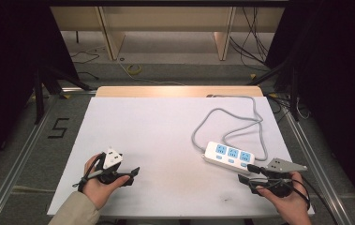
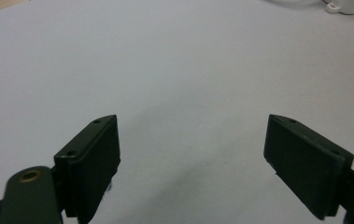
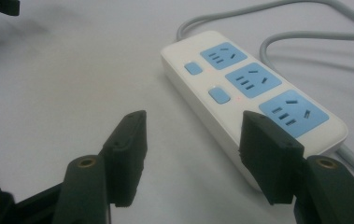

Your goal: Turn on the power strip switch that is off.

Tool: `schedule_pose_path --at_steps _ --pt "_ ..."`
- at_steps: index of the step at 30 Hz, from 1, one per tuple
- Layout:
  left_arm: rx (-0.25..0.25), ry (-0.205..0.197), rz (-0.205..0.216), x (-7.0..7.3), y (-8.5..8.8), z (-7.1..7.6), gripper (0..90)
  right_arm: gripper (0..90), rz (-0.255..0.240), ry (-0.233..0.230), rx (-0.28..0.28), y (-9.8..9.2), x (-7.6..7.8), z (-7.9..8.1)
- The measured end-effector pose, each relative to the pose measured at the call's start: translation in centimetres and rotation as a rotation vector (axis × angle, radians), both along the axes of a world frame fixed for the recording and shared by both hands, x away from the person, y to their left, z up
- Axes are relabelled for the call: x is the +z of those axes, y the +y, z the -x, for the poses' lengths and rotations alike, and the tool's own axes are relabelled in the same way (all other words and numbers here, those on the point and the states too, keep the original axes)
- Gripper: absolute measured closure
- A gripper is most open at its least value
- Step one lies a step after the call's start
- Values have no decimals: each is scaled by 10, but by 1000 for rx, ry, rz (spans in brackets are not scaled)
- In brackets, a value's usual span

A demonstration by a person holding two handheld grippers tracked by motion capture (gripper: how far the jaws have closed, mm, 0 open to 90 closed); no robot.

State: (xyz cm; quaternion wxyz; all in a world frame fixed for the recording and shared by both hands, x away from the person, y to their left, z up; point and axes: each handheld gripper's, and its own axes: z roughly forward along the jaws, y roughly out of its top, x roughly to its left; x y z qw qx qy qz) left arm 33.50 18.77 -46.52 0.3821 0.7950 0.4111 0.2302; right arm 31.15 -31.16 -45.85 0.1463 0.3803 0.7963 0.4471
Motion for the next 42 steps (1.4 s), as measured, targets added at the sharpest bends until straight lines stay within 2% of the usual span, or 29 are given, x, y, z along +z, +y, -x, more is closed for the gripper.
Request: schedule_pose_path --at_steps 7,11,16,22,42 --pt "8 -1 -6 -1 1 -1 186 487 31 -8 -8 0 6 -1" --pt "10 -5 -6 -1 0 -1 186 581 57 -1 -9 1 10 -3" --pt "9 -5 -8 -2 0 -2 186 761 88 23 -8 2 17 -5" --pt "-3 -6 -27 -2 -2 -2 177 891 162 34 1 3 22 -5" --pt "0 -11 -33 -2 -4 -2 182 900 262 120 13 12 33 -20"
